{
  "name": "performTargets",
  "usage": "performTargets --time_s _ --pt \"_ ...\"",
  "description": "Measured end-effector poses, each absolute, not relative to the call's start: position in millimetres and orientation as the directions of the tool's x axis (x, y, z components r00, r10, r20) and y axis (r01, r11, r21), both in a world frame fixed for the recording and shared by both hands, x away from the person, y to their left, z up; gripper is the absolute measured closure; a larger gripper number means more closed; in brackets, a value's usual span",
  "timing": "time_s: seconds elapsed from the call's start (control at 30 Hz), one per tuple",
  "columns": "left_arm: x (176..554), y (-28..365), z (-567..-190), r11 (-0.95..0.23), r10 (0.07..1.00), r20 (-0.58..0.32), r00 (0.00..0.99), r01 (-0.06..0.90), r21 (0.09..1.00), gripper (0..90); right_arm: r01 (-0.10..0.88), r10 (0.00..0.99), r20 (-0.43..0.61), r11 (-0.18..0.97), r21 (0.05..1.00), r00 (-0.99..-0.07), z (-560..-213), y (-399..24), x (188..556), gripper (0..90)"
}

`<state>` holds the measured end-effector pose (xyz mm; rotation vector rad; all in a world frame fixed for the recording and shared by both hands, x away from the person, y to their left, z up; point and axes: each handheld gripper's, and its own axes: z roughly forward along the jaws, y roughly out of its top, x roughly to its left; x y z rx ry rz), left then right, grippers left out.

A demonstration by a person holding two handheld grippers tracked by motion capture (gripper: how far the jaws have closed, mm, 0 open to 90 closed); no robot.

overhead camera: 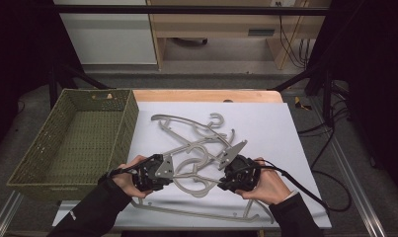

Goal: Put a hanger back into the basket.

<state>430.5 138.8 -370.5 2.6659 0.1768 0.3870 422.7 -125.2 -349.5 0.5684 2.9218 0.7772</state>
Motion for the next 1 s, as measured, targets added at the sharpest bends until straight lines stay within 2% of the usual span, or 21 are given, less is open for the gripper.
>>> performTargets --time_s 0.4,0.57,0.8,0.9,1.0 --pt "419 140 -360 -0.882 0.212 0.262 0.941 0.07 0.466 81.0 0.334 0.391 0.005 0.779 0.53 -0.92 -345 -130 426 78.1" --pt "416 140 -356 -0.868 0.24 0.263 0.934 0.085 0.489 81.1 0.334 0.406 -0.001 0.753 0.568 -0.914 -341 -135 427 73.1" --pt "414 144 -351 -0.84 0.321 0.275 0.906 0.139 0.525 81.2 0.329 0.471 -0.045 0.678 0.657 -0.881 -329 -148 424 56.3" --pt "415 146 -347 -0.813 0.377 0.266 0.887 0.179 0.554 81.2 0.322 0.533 -0.065 0.6 0.732 -0.844 -318 -162 421 44.5" --pt "418 149 -343 -0.793 0.423 0.269 0.865 0.209 0.572 81.2 0.32 0.567 -0.067 0.554 0.768 -0.821 -315 -169 421 41.8"
